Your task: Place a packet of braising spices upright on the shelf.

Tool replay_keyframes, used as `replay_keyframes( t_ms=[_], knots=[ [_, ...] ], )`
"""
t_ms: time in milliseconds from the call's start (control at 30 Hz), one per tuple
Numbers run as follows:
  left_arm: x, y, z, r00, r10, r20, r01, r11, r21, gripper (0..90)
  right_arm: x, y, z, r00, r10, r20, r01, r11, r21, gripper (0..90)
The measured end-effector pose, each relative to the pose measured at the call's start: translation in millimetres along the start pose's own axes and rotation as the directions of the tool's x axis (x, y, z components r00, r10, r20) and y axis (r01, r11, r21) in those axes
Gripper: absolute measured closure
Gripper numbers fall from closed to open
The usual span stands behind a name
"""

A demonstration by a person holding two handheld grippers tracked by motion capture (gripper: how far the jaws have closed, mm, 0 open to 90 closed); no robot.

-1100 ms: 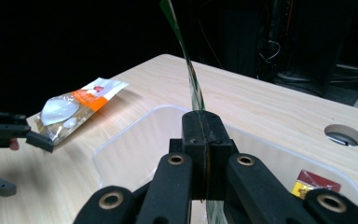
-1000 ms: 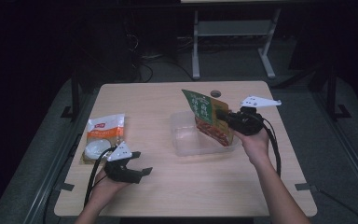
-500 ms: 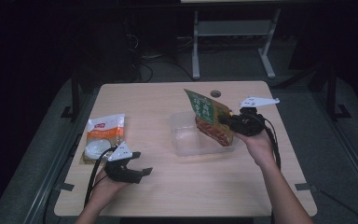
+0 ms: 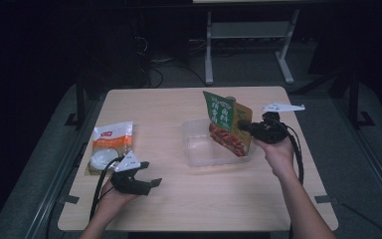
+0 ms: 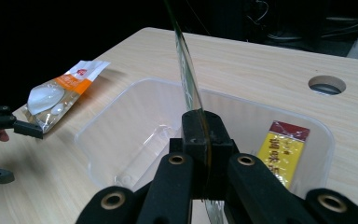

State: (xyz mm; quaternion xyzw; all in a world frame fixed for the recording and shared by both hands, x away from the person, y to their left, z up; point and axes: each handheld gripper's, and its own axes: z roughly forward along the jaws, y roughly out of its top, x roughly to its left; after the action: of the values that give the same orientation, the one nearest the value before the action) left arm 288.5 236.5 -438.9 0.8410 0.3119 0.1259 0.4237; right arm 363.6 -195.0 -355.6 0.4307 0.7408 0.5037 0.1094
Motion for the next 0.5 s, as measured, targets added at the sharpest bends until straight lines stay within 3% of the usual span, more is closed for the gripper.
replay_keyframes(
  t_ms=[133,233,333,500],
  knots=[
    [0.1,-0.8,-0.2,1.0000,-0.008,-0.001,0.008,1.0000,0.000,20.9,5.2,-6.7,0.8,0.9996,-0.028,0.010,0.028,1.000,0.011,90.0],
    [-0.3,-0.5,0.8,1.0000,-0.009,0.000,0.009,1.0000,0.002,21.0,-1.7,-13.3,-3.1,1.0000,0.004,0.001,-0.004,1.000,0.001,90.0],
    [-0.8,0.1,1.1,1.0000,-0.003,0.001,0.003,1.0000,0.006,21.0,-4.0,-13.1,-4.1,1.0000,0.007,0.000,-0.007,1.000,0.004,90.0],
    [0.2,-0.1,1.0,1.0000,0.001,-0.002,-0.001,1.0000,0.010,21.0,2.0,-12.4,-3.6,0.9995,-0.031,0.007,0.031,0.999,0.015,89.3]
  ],
)
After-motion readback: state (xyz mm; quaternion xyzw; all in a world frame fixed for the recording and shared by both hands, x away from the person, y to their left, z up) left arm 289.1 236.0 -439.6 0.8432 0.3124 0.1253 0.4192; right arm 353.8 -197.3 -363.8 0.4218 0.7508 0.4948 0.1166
